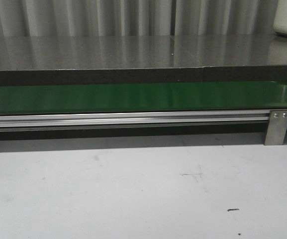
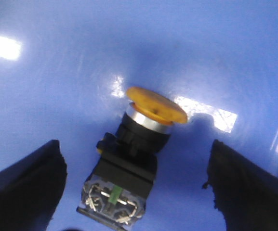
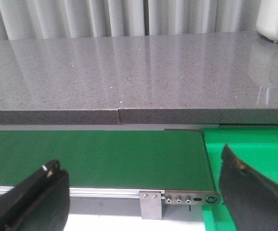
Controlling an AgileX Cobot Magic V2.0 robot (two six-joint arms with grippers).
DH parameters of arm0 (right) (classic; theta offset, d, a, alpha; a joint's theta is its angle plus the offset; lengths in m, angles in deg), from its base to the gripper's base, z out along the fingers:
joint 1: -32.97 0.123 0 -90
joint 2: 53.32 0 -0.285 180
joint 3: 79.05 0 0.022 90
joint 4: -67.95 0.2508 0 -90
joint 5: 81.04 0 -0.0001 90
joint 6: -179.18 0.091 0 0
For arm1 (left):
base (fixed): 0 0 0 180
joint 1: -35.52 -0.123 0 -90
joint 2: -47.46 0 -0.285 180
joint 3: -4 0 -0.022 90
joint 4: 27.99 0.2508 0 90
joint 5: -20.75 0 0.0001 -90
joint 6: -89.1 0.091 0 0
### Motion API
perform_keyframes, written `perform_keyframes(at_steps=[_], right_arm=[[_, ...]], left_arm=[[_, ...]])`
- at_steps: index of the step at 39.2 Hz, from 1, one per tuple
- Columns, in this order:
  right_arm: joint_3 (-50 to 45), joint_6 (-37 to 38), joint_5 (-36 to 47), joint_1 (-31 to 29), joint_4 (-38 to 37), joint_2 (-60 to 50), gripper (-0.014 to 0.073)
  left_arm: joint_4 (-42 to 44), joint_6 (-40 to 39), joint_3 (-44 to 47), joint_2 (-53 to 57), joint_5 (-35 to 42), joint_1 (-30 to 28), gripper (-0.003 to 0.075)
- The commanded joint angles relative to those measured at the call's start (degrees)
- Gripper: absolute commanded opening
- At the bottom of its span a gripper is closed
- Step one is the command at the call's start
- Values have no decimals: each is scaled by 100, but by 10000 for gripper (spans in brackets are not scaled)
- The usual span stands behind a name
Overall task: Move button from left to right
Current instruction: 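Grasp the yellow-capped black push button in the blue tray with left gripper, then carry the button over the conveyor and set it on the belt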
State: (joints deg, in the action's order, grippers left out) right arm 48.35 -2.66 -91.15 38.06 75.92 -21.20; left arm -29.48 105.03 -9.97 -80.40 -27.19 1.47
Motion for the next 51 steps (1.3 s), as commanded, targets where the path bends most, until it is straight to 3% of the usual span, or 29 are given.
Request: perform_keyframes(at_steps=[1,11,14,22,25,42,51], right_arm=[[223,-28,483,-8,-57,67,645],[223,-28,483,-8,-57,67,645],[223,-28,483,-8,-57,67,645],[223,-28,483,-8,-57,67,645],[223,-28,483,-8,-57,67,645],[223,-28,483,-8,-57,67,645],[223,-28,483,-8,-57,67,645]], left_arm=[[50,39,-260,143,73,-33,566],[66,165,-297,-16,-24,-33,554],[93,179,-297,-16,-96,-33,477],[266,179,-301,-16,-301,-33,163],[293,179,-301,8,-318,-33,94],[-84,179,-310,1086,20,-1,81],[-725,179,-310,1562,-210,516,81]])
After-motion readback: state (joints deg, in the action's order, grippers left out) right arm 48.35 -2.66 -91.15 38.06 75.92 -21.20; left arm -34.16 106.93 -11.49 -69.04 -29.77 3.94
